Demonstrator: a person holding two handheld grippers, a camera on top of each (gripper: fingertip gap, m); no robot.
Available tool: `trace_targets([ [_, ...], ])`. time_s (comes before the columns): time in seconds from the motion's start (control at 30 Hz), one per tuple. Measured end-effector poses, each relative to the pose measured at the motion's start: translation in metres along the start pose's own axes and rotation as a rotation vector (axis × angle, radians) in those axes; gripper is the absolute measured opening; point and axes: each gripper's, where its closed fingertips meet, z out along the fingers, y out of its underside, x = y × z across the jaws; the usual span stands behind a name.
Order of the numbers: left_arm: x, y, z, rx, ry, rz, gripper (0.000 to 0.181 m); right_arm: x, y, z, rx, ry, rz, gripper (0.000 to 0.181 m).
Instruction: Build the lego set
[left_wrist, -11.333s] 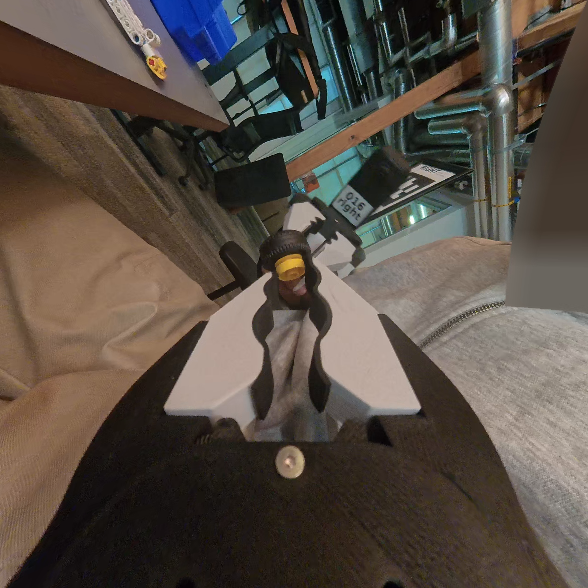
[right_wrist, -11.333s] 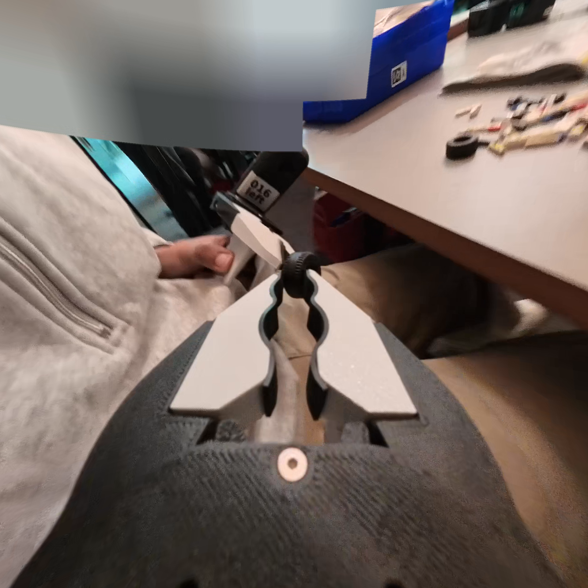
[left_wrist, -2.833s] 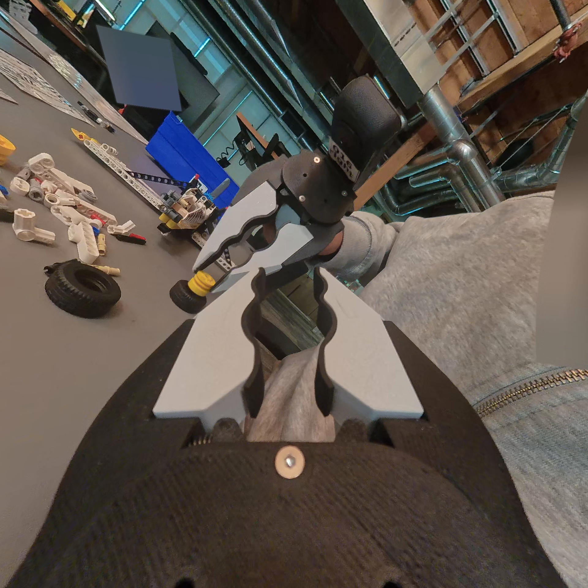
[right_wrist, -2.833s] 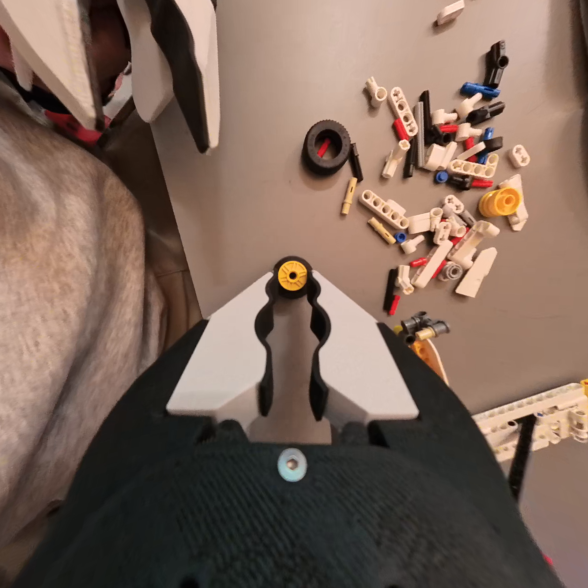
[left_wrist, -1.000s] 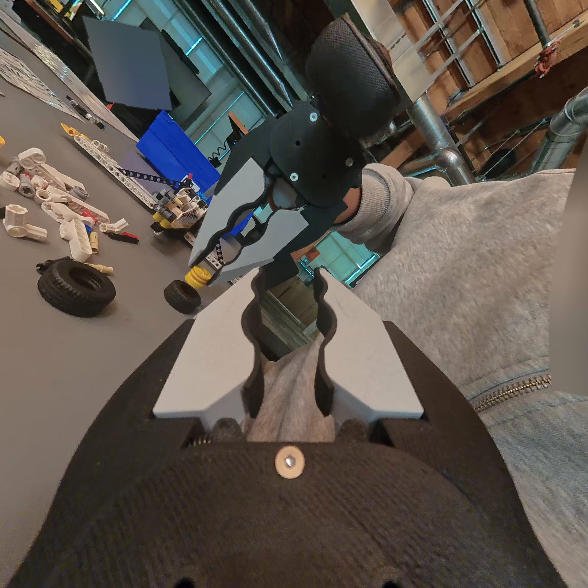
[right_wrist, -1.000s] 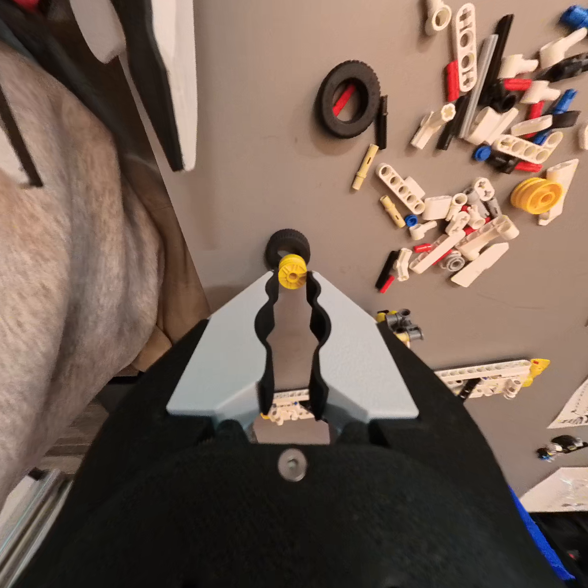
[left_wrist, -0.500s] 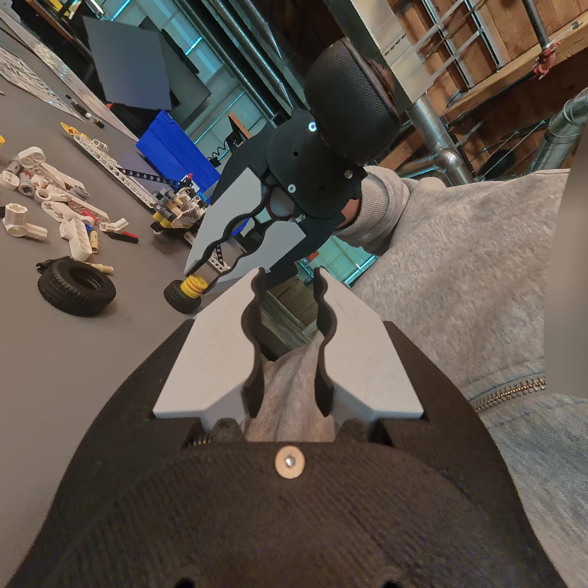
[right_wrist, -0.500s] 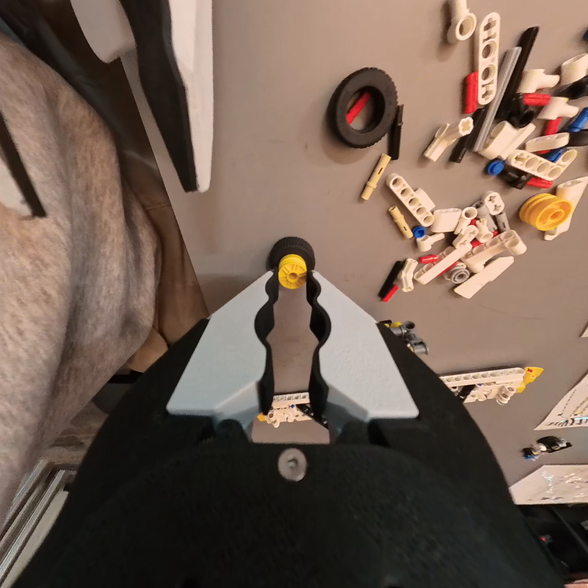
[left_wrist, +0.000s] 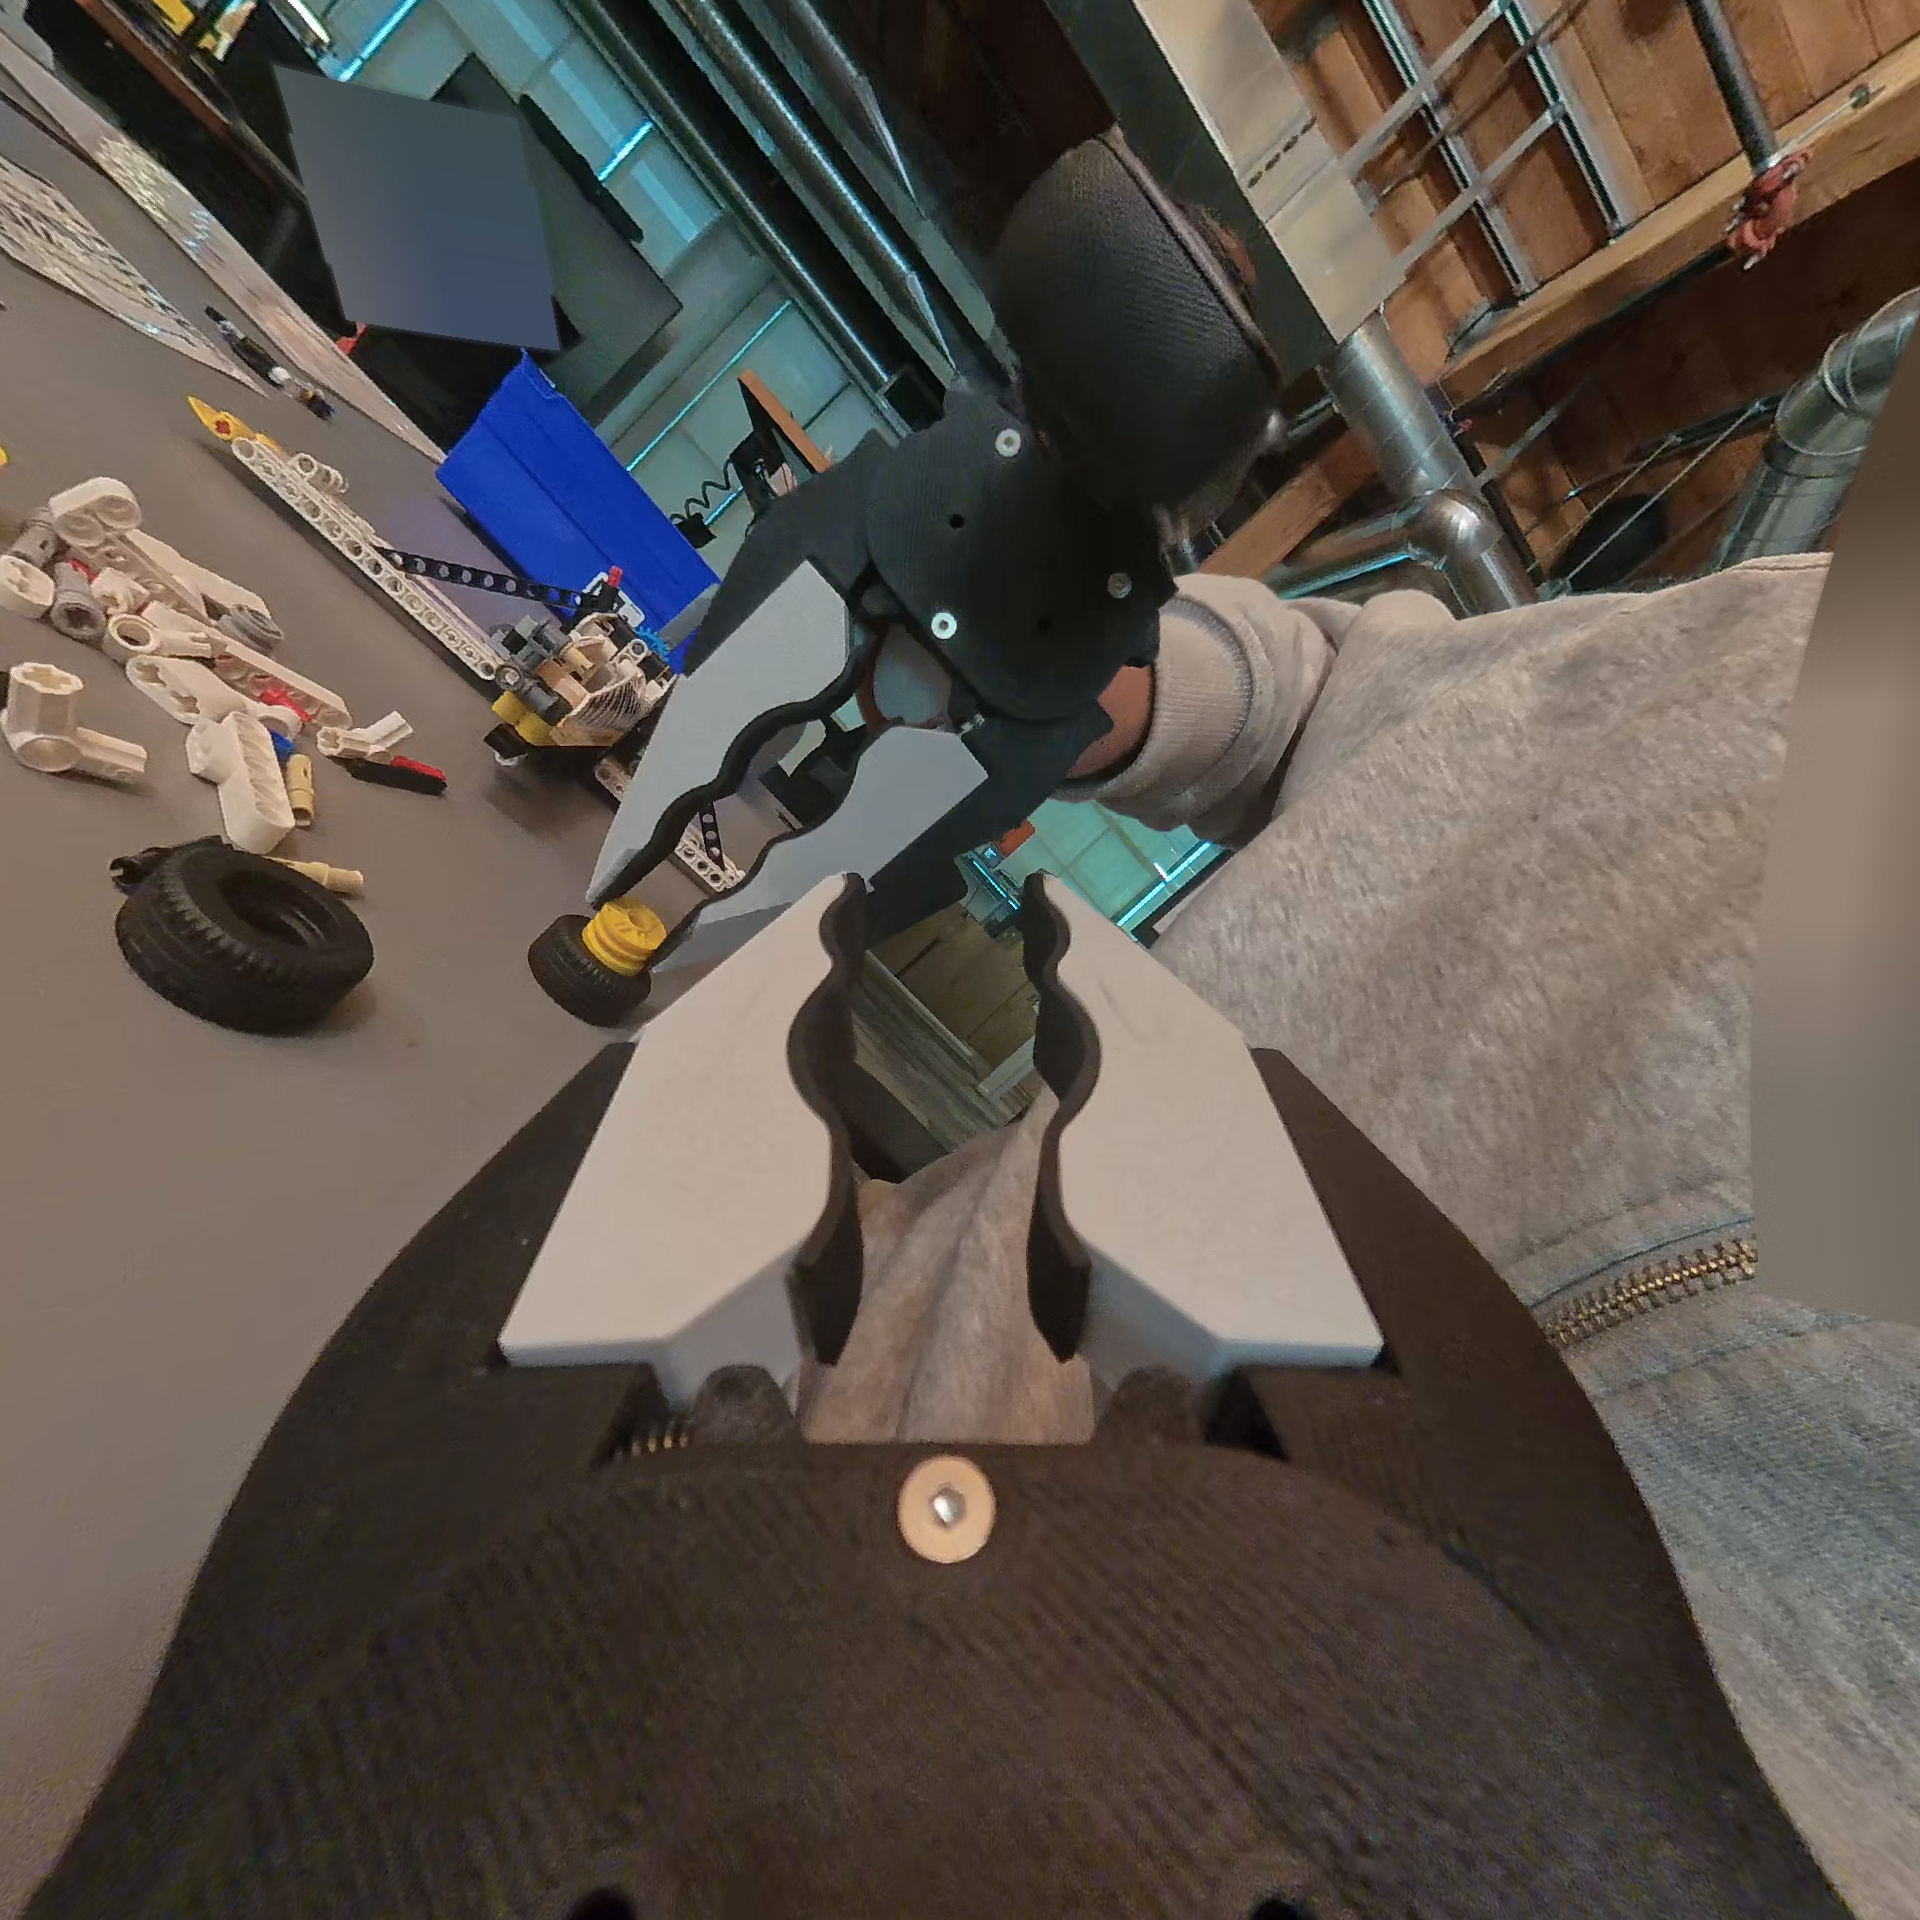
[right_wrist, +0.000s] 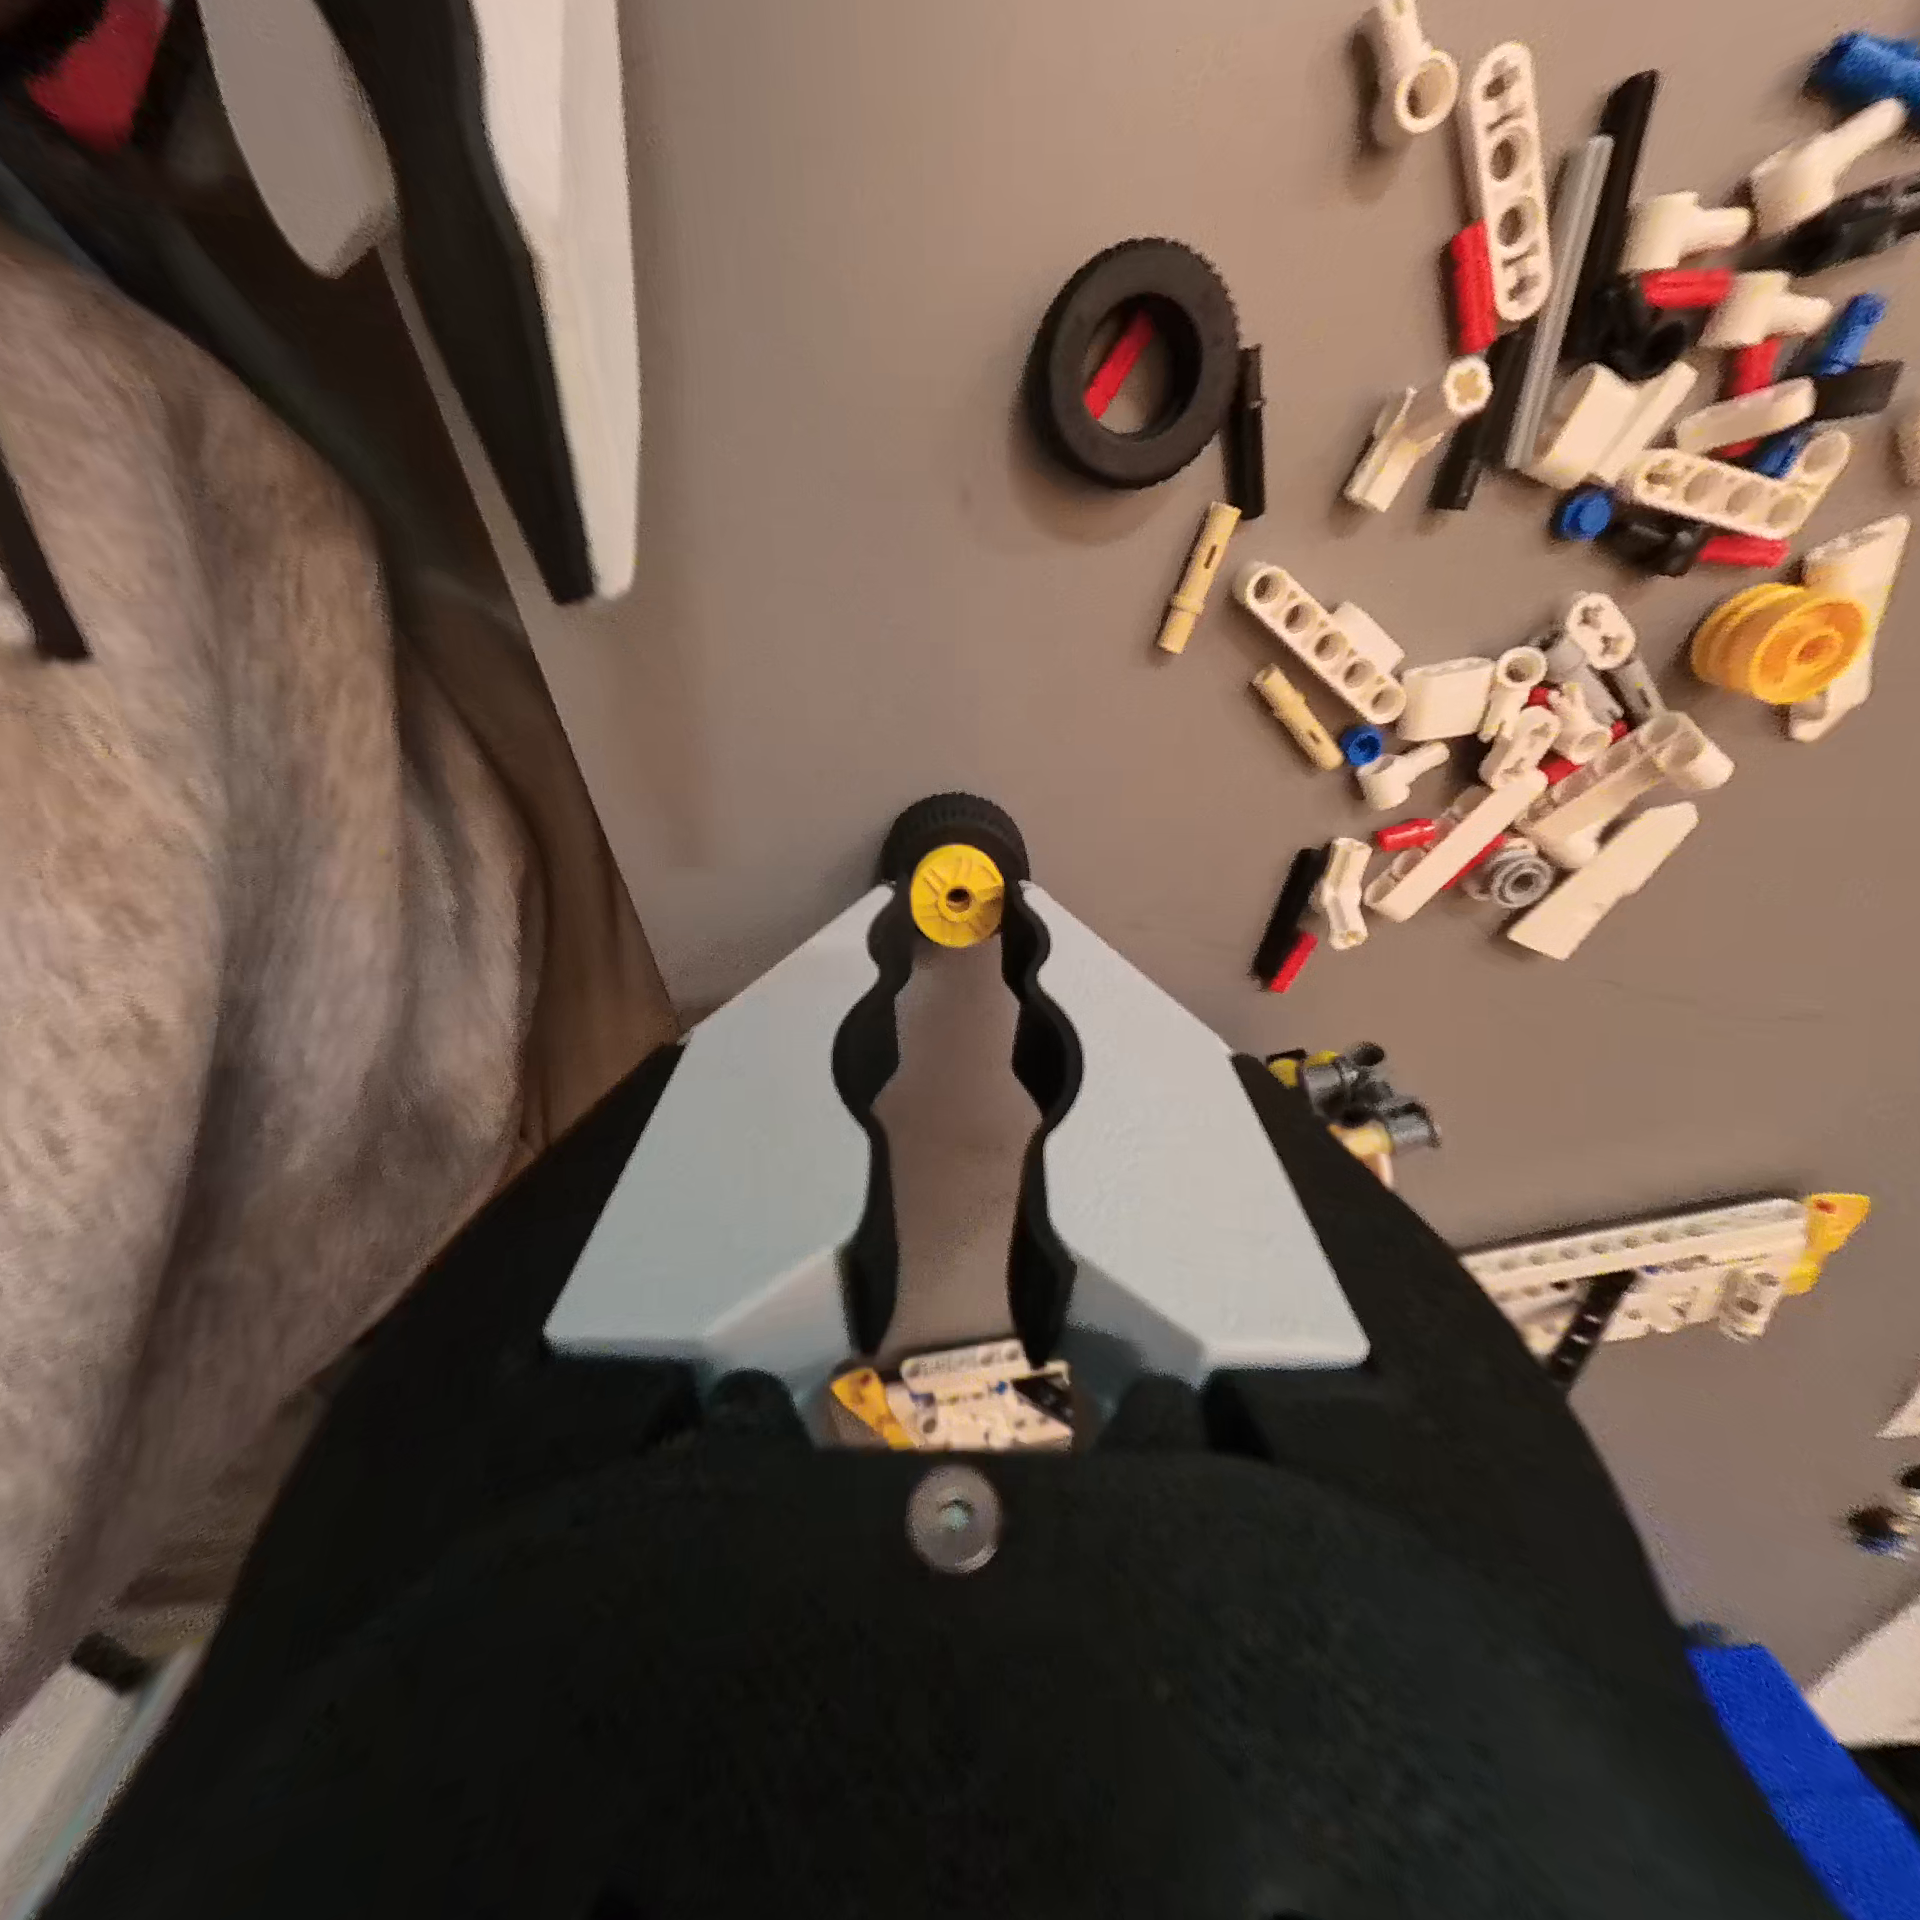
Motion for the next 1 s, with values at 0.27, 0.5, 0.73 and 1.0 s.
trace_targets([
  [0.27,0.000,0.000,0.000,0.002,0.003,-0.003,0.027,0.000,-0.001,0.000,0.162,0.018,0.119,0.016],
  [0.5,0.000,0.001,0.000,-0.003,-0.004,0.001,0.027,0.003,-0.001,-0.003,0.215,-0.031,0.207,0.016],
  [0.73,-0.001,0.002,0.001,-0.008,-0.005,0.001,0.027,0.003,-0.003,-0.006,0.258,-0.071,0.276,0.016],
  [1.0,-0.004,0.008,0.004,-0.044,-0.039,0.024,0.028,-0.006,-0.010,-0.012,0.277,-0.100,0.269,0.016],
])
